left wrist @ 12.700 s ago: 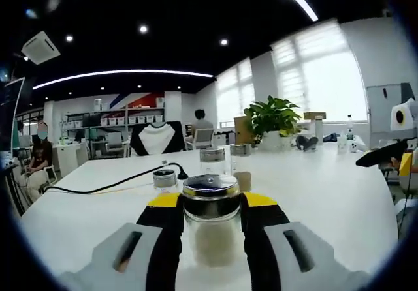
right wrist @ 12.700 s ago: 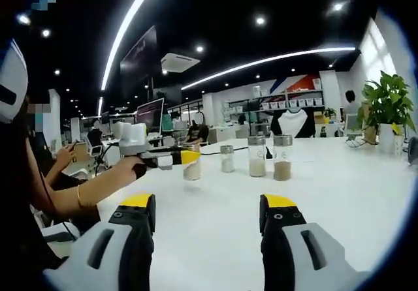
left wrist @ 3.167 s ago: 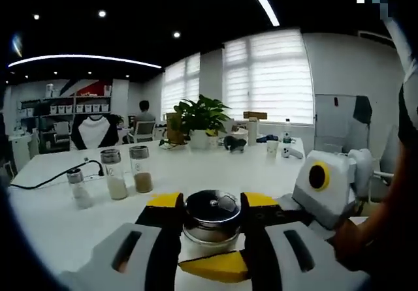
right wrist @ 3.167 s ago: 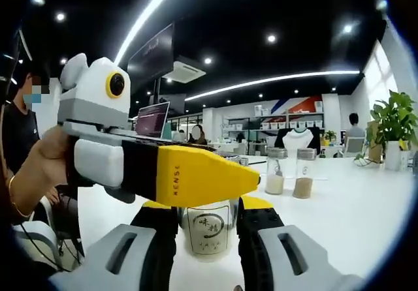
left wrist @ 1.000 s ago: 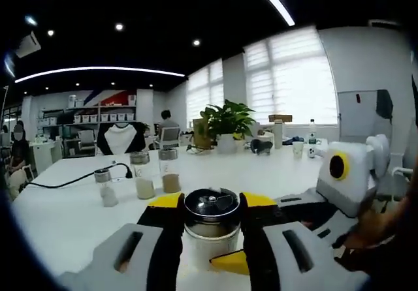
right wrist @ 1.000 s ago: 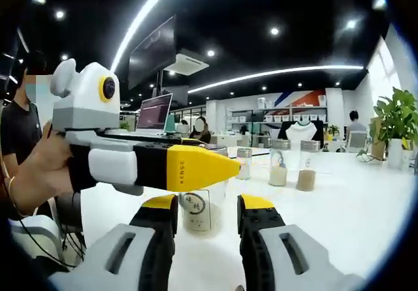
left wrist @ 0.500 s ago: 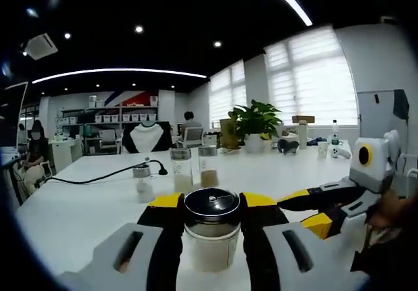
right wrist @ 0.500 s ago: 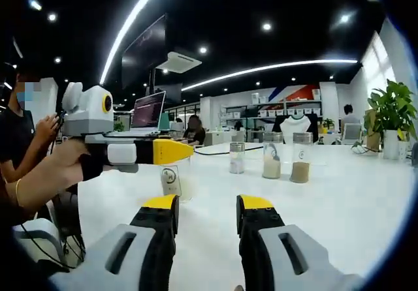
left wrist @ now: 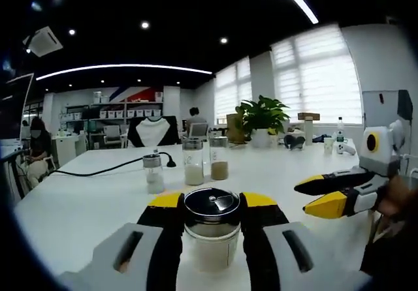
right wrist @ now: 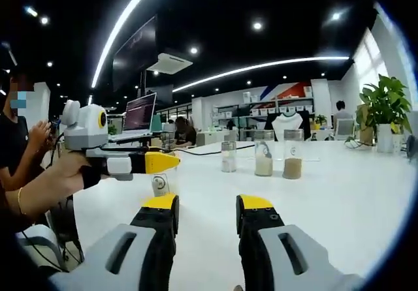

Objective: Rotate the seasoning bottle until the label or dispensing opening points toward the visible target arrow and the bottle remains upright within the marked orientation range

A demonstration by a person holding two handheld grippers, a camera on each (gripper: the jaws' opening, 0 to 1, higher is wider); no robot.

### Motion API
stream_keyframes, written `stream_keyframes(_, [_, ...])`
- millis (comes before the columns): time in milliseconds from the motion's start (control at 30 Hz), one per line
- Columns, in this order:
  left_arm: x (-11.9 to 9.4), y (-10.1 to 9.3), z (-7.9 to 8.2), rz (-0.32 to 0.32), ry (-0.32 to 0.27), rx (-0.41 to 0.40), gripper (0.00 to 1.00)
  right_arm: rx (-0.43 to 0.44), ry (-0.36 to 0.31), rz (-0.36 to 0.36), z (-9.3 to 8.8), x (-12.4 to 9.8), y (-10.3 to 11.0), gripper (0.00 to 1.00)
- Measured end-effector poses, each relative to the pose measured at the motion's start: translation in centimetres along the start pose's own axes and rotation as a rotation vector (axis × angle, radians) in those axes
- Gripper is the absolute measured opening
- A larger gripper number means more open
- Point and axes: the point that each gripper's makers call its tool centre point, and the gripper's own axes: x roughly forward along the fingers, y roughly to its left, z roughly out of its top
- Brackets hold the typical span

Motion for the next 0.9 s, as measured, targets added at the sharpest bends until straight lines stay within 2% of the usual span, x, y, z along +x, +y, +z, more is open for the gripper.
stream_keyframes(467, [0.3, 0.9, -0.7, -0.001, 0.005, -0.013, 0.35, 0.014, 0.011, -0.026, -0.3, 0.0, -0.9, 0.32])
stream_keyframes(600, [0.4, 1.0, -1.2, -0.010, 0.015, -0.022, 0.35, -0.005, 0.021, -0.029, -0.3, 0.1, -1.0, 0.31])
stream_keyframes(900, [0.5, 1.1, -1.1, -0.034, -0.011, -0.034, 0.35, -0.017, 0.005, -0.025, 0.7, 0.0, -1.0, 0.31])
